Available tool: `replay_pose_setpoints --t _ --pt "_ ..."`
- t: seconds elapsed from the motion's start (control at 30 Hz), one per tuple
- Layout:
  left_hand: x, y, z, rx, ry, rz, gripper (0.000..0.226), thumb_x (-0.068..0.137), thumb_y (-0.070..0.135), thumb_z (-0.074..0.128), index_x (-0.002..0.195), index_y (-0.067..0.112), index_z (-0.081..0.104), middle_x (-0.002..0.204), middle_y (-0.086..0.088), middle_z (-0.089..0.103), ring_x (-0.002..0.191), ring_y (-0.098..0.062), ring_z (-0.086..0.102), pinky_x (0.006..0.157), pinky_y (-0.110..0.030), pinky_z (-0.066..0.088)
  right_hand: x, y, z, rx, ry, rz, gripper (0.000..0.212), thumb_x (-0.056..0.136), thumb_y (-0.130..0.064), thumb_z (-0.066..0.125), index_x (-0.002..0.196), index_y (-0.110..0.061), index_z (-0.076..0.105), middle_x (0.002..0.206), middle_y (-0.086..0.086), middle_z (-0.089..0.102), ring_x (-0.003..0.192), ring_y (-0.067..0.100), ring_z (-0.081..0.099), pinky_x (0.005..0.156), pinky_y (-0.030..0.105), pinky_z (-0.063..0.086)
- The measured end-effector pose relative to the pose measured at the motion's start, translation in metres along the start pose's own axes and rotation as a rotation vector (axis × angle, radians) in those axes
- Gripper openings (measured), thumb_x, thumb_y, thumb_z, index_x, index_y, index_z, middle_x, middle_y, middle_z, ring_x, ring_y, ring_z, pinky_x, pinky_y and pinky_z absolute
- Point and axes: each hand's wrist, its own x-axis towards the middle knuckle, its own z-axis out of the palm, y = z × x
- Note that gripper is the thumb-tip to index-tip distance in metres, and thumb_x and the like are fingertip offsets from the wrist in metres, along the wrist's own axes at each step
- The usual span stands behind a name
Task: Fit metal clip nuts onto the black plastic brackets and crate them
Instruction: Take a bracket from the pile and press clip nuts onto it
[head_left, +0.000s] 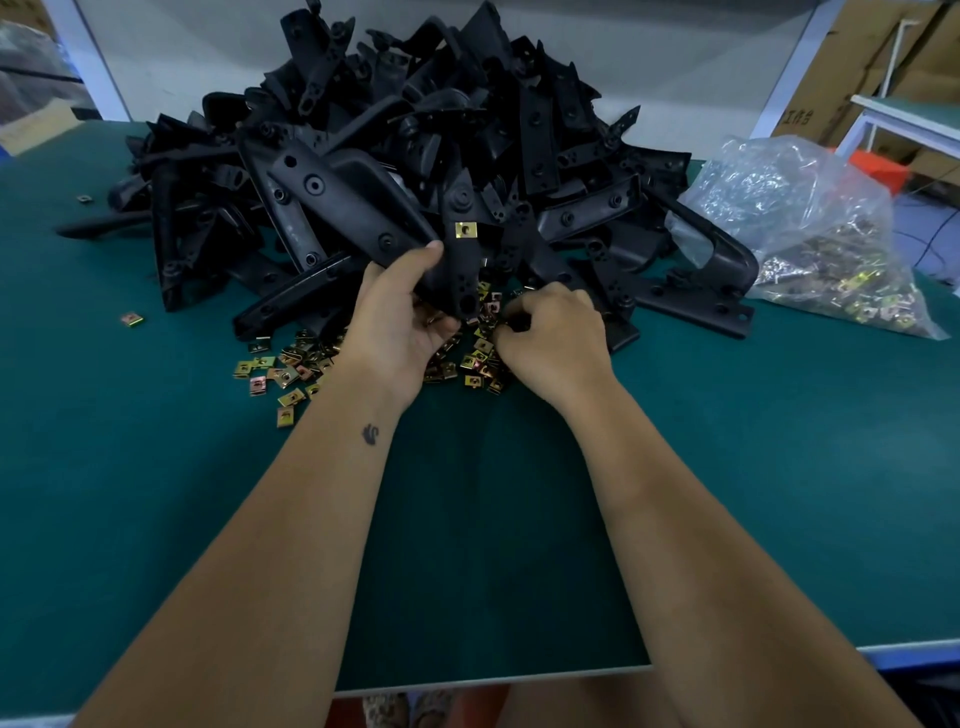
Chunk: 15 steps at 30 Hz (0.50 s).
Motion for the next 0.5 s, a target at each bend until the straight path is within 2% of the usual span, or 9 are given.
replay_pose_setpoints --t 0.1,0.23,0.5 --pt "-0.0003 -0.0004 0.0006 -0.001 0.008 0.001 0.048 0.093 0.024 0.065 0.136 0.008 0.052 0.102 -0.004 0.066 0.076 -0.016 0.059 0.05 -0.022 0.046 -0.0019 -0.0009 -0.0014 0.082 0.017 -0.003 0.024 0.09 -0.028 0.059 0.11 -0.021 0.07 0.114 0.003 0.06 0.116 0.027 0.042 0.1 0.037 0.037" --pt "-0.0015 -0.0006 0.0015 -0.005 0.012 -0.011 0.05 0.093 0.023 0.065 0.138 0.007 0.051 0.098 -0.004 0.067 0.069 -0.014 0.061 0.052 -0.022 0.048 -0.004 -0.0039 -0.0037 0.189 0.025 -0.022 0.019 0.087 -0.018 0.061 0.103 -0.02 0.07 0.105 0.001 0.068 0.109 0.026 0.053 0.097 0.042 0.044" --pt "-0.0019 0.0006 0.0027 0.001 0.022 -0.015 0.05 0.093 0.022 0.065 0.138 0.007 0.051 0.1 -0.004 0.067 0.071 -0.015 0.061 0.051 -0.022 0.047 -0.004 -0.0046 -0.0012 0.246 0.003 -0.079 0.011 0.084 -0.012 0.063 0.091 -0.018 0.069 0.092 0.0 0.069 0.1 0.027 0.059 0.093 0.046 0.047"
